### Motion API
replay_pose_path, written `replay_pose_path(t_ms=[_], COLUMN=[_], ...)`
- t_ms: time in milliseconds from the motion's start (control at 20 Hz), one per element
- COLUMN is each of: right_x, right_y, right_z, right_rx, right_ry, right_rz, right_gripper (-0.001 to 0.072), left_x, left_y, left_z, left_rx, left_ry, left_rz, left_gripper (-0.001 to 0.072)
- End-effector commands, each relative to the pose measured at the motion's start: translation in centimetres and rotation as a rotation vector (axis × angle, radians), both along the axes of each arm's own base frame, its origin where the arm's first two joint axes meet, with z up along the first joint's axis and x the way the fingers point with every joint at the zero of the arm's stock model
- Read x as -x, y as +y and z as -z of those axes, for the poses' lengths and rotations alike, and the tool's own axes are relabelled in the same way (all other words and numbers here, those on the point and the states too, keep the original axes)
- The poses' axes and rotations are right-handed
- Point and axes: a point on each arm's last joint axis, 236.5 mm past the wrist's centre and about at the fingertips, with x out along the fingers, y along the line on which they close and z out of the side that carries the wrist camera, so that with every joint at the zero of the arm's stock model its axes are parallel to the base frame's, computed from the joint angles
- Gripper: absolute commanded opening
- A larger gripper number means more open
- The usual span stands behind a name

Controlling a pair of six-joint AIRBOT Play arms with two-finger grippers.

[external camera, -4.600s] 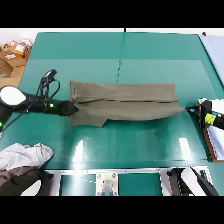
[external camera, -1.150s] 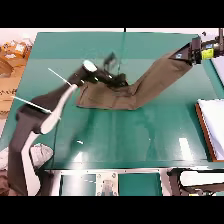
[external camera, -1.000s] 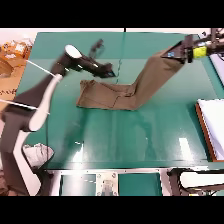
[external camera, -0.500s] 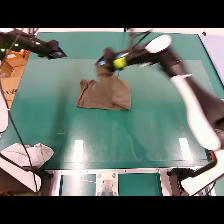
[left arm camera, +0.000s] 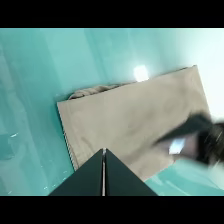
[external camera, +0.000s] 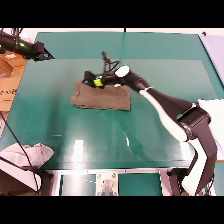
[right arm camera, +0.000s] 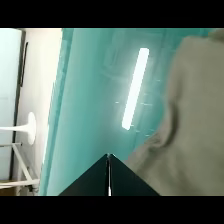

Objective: Fold the shirts.

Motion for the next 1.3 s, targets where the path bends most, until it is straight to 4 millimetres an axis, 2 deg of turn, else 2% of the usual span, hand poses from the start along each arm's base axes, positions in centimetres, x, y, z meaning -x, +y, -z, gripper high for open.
replay_pose_path(t_ms=[0,200,300,350,400,450,500,600,650,750,850,1000,1050,1100,1150,1250], right_x=[-0.9,-3.4,-2.8,-2.1,-1.4,-0.7,0.1,1.2,1.6,2.5,3.0,2.7,2.3,1.7,1.0,-0.6], right_y=[-6.9,-18.8,-24.9,-27.7,-29.8,-31.2,-31.9,-31.4,-30.4,-27.1,-22.6,-17.4,-16.4,-15.8,-15.3,-15.2], right_z=[-1.4,-2.8,-1.0,0.7,2.2,4.0,5.7,8.7,9.9,12.2,13.0,11.6,10.5,9.1,7.4,3.4], right_rx=[0.0,0.079,0.158,0.191,0.197,0.198,0.203,0.211,0.21,0.228,0.185,0.092,0.065,0.043,0.019,-0.023], right_ry=[0.057,0.063,0.098,0.139,0.187,0.239,0.277,0.332,0.355,0.372,0.366,0.326,0.313,0.29,0.271,0.203], right_rz=[-0.06,0.077,0.172,0.211,0.246,0.271,0.289,0.305,0.297,0.241,0.192,0.175,0.173,0.158,0.146,0.117], right_gripper=[0.0014,0.0015,0.0032,0.0176,0.0403,0.0601,0.0602,0.0601,0.0602,0.0602,0.0601,0.0598,0.0477,0.0054,0.0015,0.0014], left_x=[0.1,0.1,0.1,0.1,-0.1,-0.2,-0.2,-0.3,-0.4,-0.4,-0.4,-0.4,-0.4,-0.3,-0.3,-0.2], left_y=[0.2,0.2,0.2,0.2,0.2,0.2,0.3,0.3,0.4,0.5,0.9,1.3,1.4,1.4,1.4,1.4], left_z=[0.0,0.0,0.0,0.0,-0.1,-0.1,-0.1,-0.1,-0.1,-0.1,0.2,0.6,0.7,0.7,0.7,0.8], left_rx=[0.0,0.0,0.0,0.0,0.0,0.0,0.0,-0.003,-0.003,-0.009,-0.028,-0.051,-0.058,-0.059,-0.058,-0.059], left_ry=[-0.001,0.001,0.002,0.0,-0.005,-0.008,-0.009,-0.012,-0.015,-0.016,-0.012,-0.006,-0.004,-0.003,-0.003,0.001], left_rz=[0.001,0.002,0.002,0.001,-0.002,-0.006,-0.007,-0.009,-0.012,-0.016,-0.021,-0.025,-0.027,-0.026,-0.026,-0.023], left_gripper=[0.0022,0.0022,0.0022,0.0022,0.0022,0.0022,0.0022,0.0022,0.0022,0.0022,0.0022,0.0022,0.0022,0.0022,0.0022,0.0022])
